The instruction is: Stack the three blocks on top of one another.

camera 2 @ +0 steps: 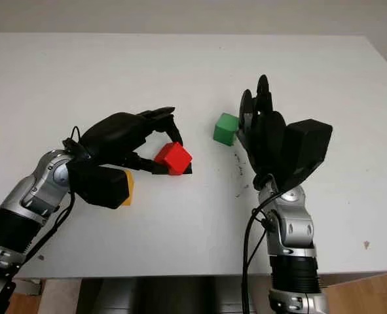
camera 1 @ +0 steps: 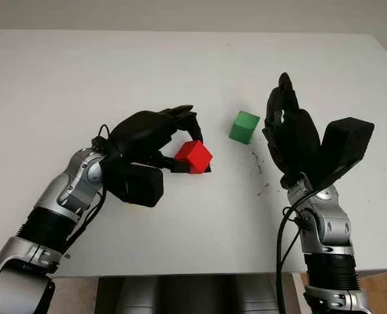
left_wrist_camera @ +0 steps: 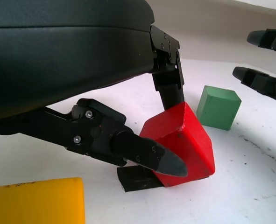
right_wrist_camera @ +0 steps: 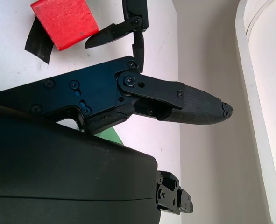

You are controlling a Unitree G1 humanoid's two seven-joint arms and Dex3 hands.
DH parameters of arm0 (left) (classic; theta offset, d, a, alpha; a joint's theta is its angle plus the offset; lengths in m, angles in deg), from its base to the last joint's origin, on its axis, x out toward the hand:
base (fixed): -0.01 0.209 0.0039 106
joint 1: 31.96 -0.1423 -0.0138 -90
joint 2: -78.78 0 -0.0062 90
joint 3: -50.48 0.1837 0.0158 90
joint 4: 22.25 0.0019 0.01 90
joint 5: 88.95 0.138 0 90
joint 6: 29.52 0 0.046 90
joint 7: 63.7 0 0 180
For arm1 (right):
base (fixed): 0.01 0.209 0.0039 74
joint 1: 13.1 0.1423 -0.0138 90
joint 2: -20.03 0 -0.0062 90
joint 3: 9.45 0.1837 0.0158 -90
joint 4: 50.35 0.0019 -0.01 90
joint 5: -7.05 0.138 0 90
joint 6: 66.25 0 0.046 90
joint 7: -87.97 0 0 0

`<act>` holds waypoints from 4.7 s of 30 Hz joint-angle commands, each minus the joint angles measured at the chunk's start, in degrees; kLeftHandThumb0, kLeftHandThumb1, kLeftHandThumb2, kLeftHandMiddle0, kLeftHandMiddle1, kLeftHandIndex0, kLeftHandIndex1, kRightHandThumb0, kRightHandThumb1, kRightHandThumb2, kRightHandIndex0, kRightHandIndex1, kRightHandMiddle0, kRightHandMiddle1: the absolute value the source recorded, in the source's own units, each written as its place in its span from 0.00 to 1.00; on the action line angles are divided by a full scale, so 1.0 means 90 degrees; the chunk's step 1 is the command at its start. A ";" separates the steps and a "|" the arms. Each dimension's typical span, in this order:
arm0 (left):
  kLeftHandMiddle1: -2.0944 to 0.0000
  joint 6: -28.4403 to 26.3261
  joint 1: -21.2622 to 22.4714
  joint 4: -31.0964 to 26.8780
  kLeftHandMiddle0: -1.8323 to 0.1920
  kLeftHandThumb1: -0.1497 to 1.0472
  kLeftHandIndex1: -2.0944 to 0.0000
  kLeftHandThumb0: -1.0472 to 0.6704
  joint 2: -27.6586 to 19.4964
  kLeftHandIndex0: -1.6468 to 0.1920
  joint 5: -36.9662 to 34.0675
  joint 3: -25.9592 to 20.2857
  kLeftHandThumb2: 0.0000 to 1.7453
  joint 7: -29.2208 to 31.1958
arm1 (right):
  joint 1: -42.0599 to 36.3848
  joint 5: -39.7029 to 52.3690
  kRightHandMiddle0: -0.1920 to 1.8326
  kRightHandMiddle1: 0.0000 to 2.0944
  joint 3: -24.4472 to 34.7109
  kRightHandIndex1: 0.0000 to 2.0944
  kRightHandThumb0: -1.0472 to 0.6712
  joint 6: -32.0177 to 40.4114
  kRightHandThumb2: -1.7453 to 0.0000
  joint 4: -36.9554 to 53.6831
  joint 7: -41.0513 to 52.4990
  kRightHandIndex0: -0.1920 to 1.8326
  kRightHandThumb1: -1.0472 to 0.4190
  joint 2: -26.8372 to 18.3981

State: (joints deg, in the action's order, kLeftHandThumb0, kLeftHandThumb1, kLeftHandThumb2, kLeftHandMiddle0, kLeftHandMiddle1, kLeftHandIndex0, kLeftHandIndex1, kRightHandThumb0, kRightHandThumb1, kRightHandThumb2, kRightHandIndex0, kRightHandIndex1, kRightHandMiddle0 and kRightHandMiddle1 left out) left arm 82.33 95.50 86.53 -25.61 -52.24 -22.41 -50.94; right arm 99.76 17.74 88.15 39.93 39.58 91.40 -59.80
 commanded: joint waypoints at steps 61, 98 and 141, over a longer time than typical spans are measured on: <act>0.99 -0.0690 -0.0251 -0.0736 1.00 1.00 0.98 0.14 -0.0199 0.99 -0.1101 -0.0683 0.18 0.0317 | -0.0033 0.0005 0.00 0.00 0.0027 0.00 0.19 -0.0050 0.63 0.0112 -0.0060 0.00 0.00 0.0006; 0.98 -0.1755 -0.2924 -0.4039 0.98 1.00 0.99 0.07 -0.2809 0.80 -0.2072 -0.2792 0.05 0.2712 | 0.0126 -0.0069 0.00 0.00 0.0022 0.00 0.18 -0.0055 0.64 -0.0053 0.0080 0.00 0.00 -0.0083; 0.97 -0.1027 -0.3126 -0.3153 0.96 0.94 0.91 0.13 -0.1648 0.72 0.0412 -0.1441 0.03 0.0712 | 0.0120 -0.0022 0.00 0.00 0.0048 0.00 0.17 0.0047 0.64 0.0029 0.0115 0.00 0.00 -0.0111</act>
State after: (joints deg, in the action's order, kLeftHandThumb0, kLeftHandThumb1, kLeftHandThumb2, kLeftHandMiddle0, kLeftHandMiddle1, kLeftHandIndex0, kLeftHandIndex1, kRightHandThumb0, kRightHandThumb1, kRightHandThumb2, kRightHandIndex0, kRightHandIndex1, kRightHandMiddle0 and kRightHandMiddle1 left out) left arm 72.83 67.83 57.91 -40.85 -48.56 -35.71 -44.01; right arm 100.36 17.44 88.19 40.07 38.84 92.41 -60.16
